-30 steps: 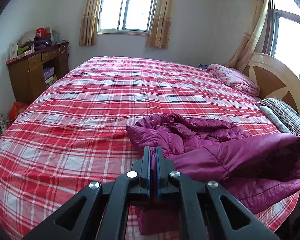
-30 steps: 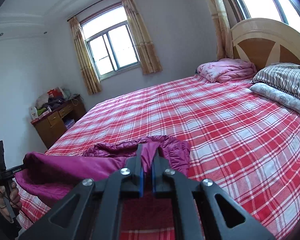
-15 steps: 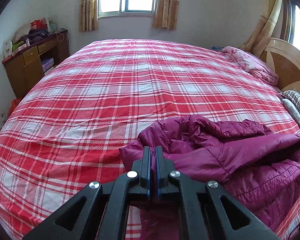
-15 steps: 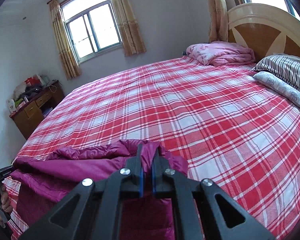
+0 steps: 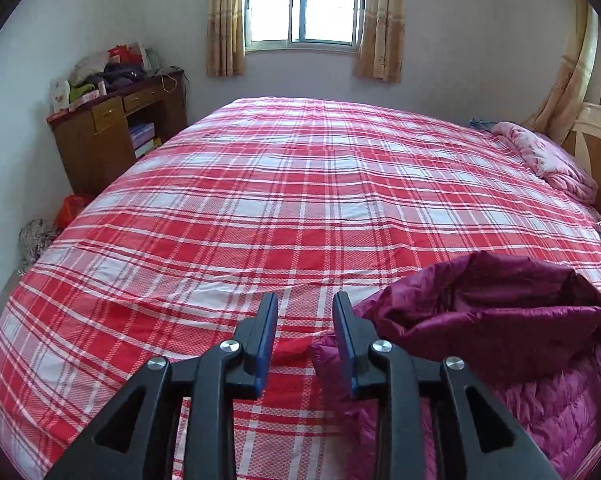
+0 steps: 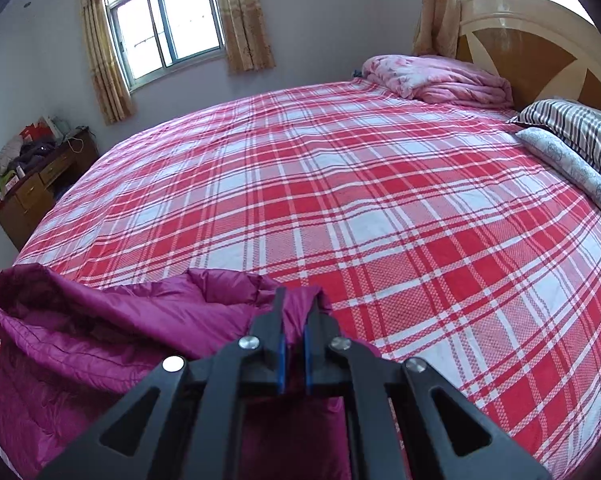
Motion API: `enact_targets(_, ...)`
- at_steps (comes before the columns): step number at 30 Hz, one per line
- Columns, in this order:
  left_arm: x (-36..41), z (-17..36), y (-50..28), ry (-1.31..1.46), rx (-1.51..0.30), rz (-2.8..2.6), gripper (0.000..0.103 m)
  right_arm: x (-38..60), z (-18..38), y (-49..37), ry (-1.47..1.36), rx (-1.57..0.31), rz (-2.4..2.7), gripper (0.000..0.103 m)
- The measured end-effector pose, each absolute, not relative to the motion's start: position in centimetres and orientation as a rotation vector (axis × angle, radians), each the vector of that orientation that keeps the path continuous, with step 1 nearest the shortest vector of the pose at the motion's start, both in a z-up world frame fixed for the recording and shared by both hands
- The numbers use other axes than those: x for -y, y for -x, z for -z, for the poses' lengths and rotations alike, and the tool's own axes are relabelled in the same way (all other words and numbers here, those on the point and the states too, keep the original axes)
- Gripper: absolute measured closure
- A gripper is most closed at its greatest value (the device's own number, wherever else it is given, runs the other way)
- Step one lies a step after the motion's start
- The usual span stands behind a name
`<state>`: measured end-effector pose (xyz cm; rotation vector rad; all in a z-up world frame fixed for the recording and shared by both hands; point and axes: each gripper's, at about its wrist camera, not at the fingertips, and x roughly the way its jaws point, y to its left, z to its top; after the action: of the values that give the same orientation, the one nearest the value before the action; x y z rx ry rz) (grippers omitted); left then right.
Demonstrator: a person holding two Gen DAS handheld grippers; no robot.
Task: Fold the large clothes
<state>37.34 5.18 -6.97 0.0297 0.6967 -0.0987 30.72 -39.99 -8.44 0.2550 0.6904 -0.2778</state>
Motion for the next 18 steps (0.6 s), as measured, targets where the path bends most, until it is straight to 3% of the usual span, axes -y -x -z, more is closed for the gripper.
enact_targets(3, -2.3, 6.3, -35.5, -0.125, -0.629, 0.097, 0.058, 39.7, 8.6, -31.8, -0.242, -0.700, 0.283, 0.096)
enact_targets(5, -0.1, 6.5, -34.4, -0.165, -0.593, 0.105, 0.035, 39.6, 8.9, -32.6, -0.242, -0.718, 0.289, 0.090)
enact_targets(7, 2.4, 7.4, -34.0, -0.244, -0.578, 0.087, 0.032, 39.8, 9.1, -33.2, -0.251, -0.731, 0.304, 0.070)
enact_targets(9, 4.5, 8.9, -34.3, -0.324, -0.585, 0.037, 0.032, 40.1, 8.6, -32.9, -0.280, -0.705, 0.327, 0.019)
enact_targets(10, 5.2, 9.8, -34.7, -0.355, -0.597, 0.000, 0.032, 40.3, 8.0, -32.2, -0.309, -0.659, 0.325, 0.012)
enact_targets(15, 5.3, 11.9, -36.5, -0.343, -0.707, -0.115, 0.032, 37.0, 6.1, -30.1, -0.271, -0.660, 0.271, 0.016)
enact_targets(18, 5.9, 10.0, -34.8, -0.303, -0.639, -0.102, 0.032, 32.6, 6.3, -29.8, -0.221, -0.651, 0.167, 0.016)
